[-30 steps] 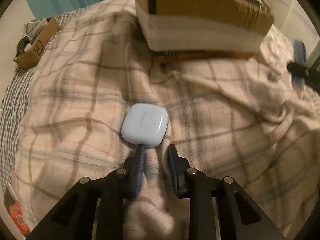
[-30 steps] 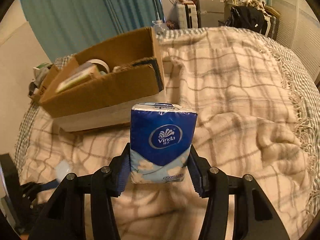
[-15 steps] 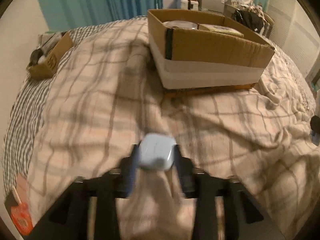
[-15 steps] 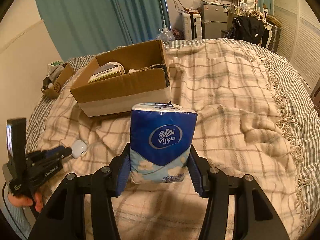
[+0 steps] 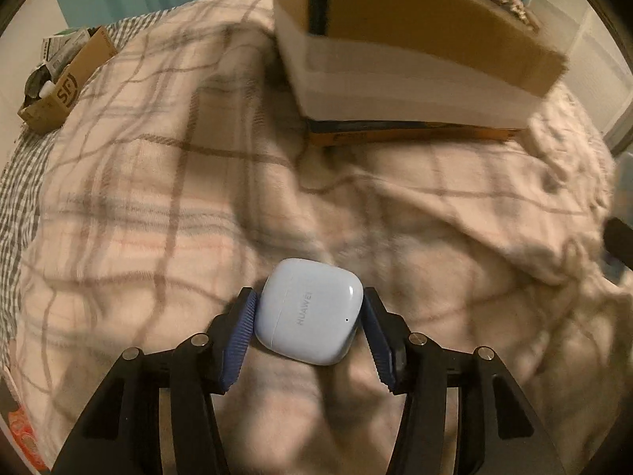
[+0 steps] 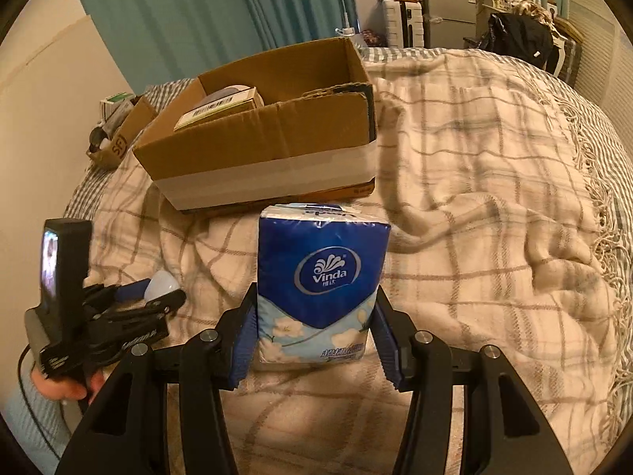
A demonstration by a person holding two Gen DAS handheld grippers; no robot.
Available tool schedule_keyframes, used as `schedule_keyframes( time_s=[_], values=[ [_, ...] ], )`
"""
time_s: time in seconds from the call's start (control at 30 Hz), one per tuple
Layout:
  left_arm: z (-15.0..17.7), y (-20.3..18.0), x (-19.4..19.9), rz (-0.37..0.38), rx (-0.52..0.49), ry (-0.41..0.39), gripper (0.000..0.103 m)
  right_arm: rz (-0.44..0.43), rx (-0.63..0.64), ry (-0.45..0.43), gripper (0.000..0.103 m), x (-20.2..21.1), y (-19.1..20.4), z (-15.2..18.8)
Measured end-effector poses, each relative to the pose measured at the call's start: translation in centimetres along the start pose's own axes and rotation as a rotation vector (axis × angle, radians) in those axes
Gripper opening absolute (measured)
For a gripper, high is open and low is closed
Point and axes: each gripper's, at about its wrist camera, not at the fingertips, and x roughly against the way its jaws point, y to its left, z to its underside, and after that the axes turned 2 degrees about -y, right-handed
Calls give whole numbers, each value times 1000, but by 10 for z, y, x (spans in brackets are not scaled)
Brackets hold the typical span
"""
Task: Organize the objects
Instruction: 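Grasp the white earbud case with the left tool and lift it, then place the earbud case and tissue pack into the box and open both tools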
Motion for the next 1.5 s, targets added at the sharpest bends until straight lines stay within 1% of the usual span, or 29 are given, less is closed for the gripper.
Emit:
schedule_keyframes(
  time_s=[0.1, 0.2, 0.27, 0.37, 0.47, 0.6, 0.7, 0.83, 0.93, 1.03, 1.1, 1.13, 1.23, 1.3, 1.37, 1.5],
  values=[
    [8, -4, 24, 38, 8, -43, 55, 8, -3, -18, 52, 10, 1, 1],
    [12, -6, 45, 69, 31, -68, 55, 11, 5, -43, 52, 30, 7, 2],
    [12, -10, 63, 81, 34, -92, 55, -12, 17, -72, 51, 52, 12, 2],
    [9, -21, 93, 105, 28, -158, 55, -18, 56, -127, 51, 86, 20, 3],
    [-1, -28, 123, 117, 29, -219, 55, -22, 99, -166, 51, 114, 28, -2],
    [-21, -30, 158, 124, 27, -290, 55, 8, 162, -203, 51, 138, 39, -16],
    [-44, -29, 178, 133, 24, -338, 55, 19, 191, -244, 51, 155, 44, -36],
    [-76, -29, 187, 125, 27, -372, 55, 14, 204, -288, 51, 166, 45, -73],
    [-111, -28, 182, 129, 37, -378, 55, 5, 199, -300, 51, 161, 42, -106],
    [-143, -28, 170, 111, 38, -387, 55, 7, 192, -303, 51, 144, 37, -141],
    [-166, -28, 156, 102, 43, -381, 55, 5, 178, -288, 51, 120, 31, -167],
    [-176, -28, 147, 104, 43, -377, 55, 7, 175, -282, 51, 111, 29, -174],
    [-201, -27, 118, 118, 20, -395, 55, 20, 160, -240, 51, 65, 19, -197],
    [-214, -30, 95, 108, -8, -391, 55, 19, 147, -212, 51, 38, 10, -205],
    [-225, -31, 71, 104, -31, -374, 55, 15, 130, -172, 51, 3, 1, -212],
    [-238, -31, 35, 115, -27, -328, 55, -18, 94, -122, 53, -38, -12, -205]
  ],
)
